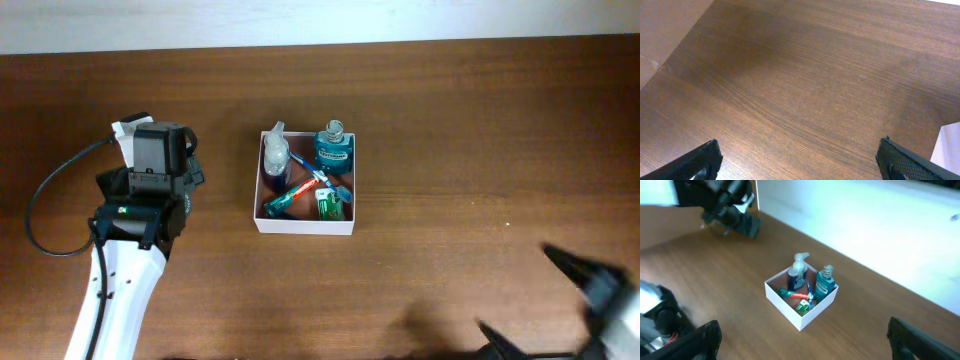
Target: Pack container
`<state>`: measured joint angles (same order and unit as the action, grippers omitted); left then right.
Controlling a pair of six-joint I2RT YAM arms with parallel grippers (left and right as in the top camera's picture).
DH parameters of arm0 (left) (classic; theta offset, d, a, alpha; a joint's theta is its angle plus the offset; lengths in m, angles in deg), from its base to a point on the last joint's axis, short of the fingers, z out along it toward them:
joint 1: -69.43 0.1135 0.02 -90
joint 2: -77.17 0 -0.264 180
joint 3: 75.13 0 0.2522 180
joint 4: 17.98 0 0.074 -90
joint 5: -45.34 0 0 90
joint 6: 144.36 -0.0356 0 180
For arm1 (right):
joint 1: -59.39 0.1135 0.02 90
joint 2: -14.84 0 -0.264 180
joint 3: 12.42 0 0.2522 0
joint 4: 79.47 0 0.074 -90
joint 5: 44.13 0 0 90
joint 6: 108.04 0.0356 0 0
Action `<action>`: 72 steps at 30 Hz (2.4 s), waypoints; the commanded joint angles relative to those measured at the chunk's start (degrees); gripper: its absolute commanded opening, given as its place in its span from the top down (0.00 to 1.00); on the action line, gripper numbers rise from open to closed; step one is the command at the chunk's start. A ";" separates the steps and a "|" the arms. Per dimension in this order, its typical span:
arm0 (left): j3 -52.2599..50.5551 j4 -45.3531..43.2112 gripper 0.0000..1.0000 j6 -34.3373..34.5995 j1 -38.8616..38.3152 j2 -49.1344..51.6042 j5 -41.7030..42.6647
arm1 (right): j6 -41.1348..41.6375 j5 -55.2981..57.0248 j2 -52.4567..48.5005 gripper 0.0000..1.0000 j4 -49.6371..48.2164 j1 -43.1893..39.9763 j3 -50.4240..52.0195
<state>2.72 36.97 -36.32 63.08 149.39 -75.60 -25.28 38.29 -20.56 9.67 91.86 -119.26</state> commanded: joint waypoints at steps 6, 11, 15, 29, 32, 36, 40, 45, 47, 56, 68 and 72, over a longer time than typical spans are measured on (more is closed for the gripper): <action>0.83 0.07 0.00 0.79 0.13 0.20 -0.76 | 0.66 0.72 10.67 0.01 2.03 0.09 -0.22; 0.83 0.04 0.01 0.79 0.13 0.20 -0.76 | 0.66 0.72 11.54 0.01 2.05 0.09 -0.20; 0.83 0.07 0.01 0.79 0.13 0.20 -0.79 | 0.66 0.72 11.54 0.02 2.05 0.09 -0.20; 0.83 0.07 0.01 0.79 0.13 0.20 -0.76 | -0.90 0.76 11.89 0.01 2.23 -0.46 1.88; 0.83 0.07 0.01 0.79 0.13 0.20 -0.76 | -1.22 0.76 13.66 0.01 1.77 -2.80 5.75; 0.83 0.04 0.01 0.79 0.13 0.20 -0.79 | -1.57 0.76 17.92 0.01 -2.45 -5.81 13.42; 0.83 0.04 0.01 0.79 0.13 0.20 -0.76 | -1.97 0.72 23.61 0.01 -10.40 -8.41 23.06; 0.83 0.07 0.01 0.79 0.13 0.20 -0.76 | -3.52 0.55 28.13 0.01 -23.28 -10.62 35.04; 0.83 0.07 0.01 0.79 0.13 0.20 -0.76 | -4.55 0.48 28.83 0.01 -29.22 -11.41 39.21; 0.83 0.04 0.01 0.79 0.13 0.20 -0.76 | -6.05 -1.40 29.62 0.01 -58.25 -15.43 58.82; 0.83 0.04 0.01 0.79 0.13 0.20 -0.79 | -6.49 -3.58 35.19 0.01 -75.82 -20.31 75.91; 0.83 0.07 0.01 0.79 0.13 0.20 -0.76 | -6.47 -3.61 35.19 0.01 -78.84 -21.75 78.77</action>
<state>2.72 36.97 -36.29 63.08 149.39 -75.60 -31.60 34.99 13.99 -67.84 71.40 -42.24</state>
